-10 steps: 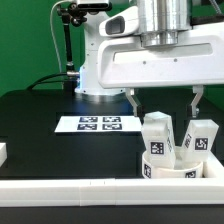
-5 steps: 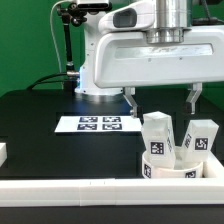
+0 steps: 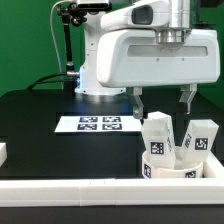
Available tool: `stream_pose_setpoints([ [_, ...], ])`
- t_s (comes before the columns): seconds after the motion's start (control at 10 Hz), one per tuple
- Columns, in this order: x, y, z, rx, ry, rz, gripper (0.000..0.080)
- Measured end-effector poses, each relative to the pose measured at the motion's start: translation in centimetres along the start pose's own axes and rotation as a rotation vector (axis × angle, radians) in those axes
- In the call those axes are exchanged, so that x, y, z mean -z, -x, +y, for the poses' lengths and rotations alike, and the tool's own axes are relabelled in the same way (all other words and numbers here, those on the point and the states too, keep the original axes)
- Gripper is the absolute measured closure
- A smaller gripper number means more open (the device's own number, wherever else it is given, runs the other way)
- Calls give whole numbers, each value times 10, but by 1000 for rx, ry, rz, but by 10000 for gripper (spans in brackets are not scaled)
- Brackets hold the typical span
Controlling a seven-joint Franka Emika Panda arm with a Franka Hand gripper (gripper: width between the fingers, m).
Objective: Assemble stool
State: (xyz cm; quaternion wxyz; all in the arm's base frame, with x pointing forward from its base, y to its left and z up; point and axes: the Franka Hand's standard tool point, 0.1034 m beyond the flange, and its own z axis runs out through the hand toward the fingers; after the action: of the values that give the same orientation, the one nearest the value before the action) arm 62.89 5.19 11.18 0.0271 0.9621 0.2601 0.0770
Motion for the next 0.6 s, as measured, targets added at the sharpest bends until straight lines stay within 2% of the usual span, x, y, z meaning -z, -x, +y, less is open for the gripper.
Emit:
stream_pose_setpoints([
  [0.3,-3,3,1,232,14,-26,151],
  [0.6,-6,-1,2,347,-5,-57,151],
])
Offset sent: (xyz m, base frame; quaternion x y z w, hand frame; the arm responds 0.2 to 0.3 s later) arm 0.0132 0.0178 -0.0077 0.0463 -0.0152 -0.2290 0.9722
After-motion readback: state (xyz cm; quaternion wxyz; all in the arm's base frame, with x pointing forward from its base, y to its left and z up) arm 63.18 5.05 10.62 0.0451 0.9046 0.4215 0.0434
